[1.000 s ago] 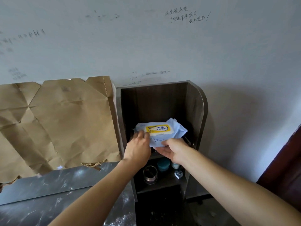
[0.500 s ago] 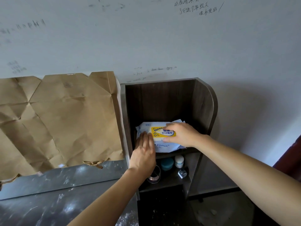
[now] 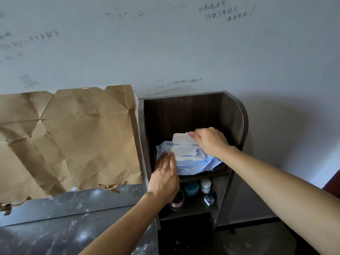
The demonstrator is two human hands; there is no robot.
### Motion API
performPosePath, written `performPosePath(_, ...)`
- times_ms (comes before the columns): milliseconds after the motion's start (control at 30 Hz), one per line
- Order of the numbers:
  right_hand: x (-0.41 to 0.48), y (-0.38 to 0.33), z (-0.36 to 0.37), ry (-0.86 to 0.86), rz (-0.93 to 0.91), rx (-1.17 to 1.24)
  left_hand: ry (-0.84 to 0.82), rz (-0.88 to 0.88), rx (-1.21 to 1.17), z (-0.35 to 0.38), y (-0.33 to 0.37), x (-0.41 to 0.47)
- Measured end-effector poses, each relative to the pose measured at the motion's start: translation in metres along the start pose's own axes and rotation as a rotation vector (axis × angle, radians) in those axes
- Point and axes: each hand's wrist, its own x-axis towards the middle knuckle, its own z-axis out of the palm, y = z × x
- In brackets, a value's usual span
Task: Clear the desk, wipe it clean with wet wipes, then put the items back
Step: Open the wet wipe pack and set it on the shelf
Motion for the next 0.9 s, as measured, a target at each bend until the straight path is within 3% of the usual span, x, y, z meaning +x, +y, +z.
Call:
performPosePath(100,0.016,0.002,0.005,0.095,0.152,0.033,-0.028,-0.022,-0.058,-0.007,0.001,0.004)
performPosePath(200,0.019,0.01,0.015,0.145,0.338,0.27,-0.007,-0.066,-0.154,-0.014,0.004,0.011)
performPosePath(300,0.012,0.009,0.014,0.077,0.439,0.465,0.038,-0.07,-0.211,-0.017,0.003,0.017)
performPosePath(467,0.009,0.0,0.004,-0.216,0.419,0.534,0.052,-0.131,-0.13,-0.02,0.005,0.03)
performPosePath(600,0.015,-0.014,0.001,-0.183,0.494,0.814,0.011,-0.18,-0.083,-0.026,0.008,0.039)
performPosePath(733,0.016,-0.022,0.004,-0.26,0.511,0.975,0.002,-0.212,-0.065,-0.029,0.01,0.049)
performPosePath(900,0.005,-0.007,0.005,-0.237,0.379,0.809,0.036,-0.261,-0.102,-0.026,0.008,0.052)
